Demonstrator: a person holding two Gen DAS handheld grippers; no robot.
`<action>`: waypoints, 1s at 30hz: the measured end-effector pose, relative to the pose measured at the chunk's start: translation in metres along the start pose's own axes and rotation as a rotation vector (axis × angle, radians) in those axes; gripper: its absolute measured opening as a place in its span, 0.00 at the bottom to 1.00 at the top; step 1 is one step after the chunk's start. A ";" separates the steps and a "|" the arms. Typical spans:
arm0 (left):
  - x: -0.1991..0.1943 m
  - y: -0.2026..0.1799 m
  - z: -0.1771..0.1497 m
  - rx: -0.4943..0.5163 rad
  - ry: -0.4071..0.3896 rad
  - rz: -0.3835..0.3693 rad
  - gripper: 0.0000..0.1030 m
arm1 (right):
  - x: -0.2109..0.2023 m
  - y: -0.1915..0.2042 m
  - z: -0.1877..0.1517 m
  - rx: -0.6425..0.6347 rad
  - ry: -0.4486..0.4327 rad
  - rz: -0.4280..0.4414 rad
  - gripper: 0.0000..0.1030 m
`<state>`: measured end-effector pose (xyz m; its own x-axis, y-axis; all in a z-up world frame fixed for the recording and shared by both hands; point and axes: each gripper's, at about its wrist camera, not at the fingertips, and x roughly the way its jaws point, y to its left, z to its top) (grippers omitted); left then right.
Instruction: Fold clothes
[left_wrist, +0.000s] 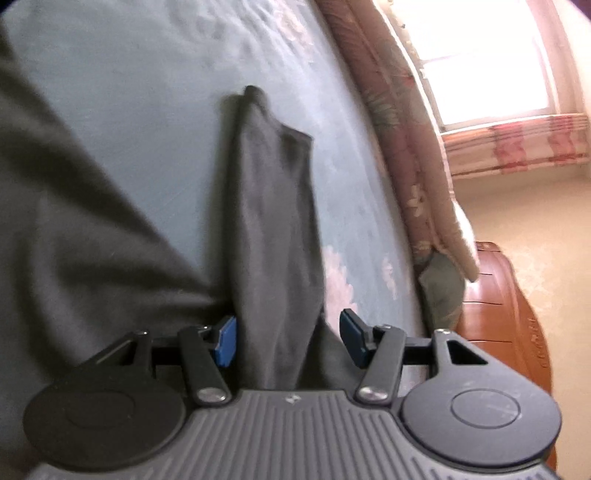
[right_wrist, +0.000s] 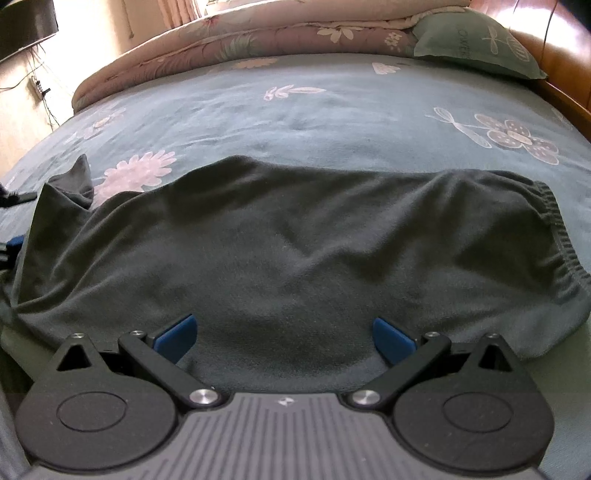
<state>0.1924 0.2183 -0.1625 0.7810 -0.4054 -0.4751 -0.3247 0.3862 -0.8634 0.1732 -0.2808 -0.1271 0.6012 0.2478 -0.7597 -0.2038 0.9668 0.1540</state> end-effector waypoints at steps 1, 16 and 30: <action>0.002 0.001 -0.001 -0.002 0.008 -0.018 0.56 | 0.000 0.001 0.000 -0.004 0.001 -0.004 1.00; 0.025 0.008 0.009 0.108 0.049 0.013 0.09 | 0.005 0.009 -0.001 -0.058 0.005 -0.047 1.00; -0.012 -0.045 -0.002 0.256 -0.077 0.064 0.02 | 0.003 0.006 -0.002 -0.045 -0.008 -0.029 1.00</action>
<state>0.1973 0.2040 -0.1181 0.8047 -0.3126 -0.5048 -0.2371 0.6103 -0.7559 0.1722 -0.2747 -0.1298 0.6133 0.2201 -0.7586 -0.2205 0.9699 0.1031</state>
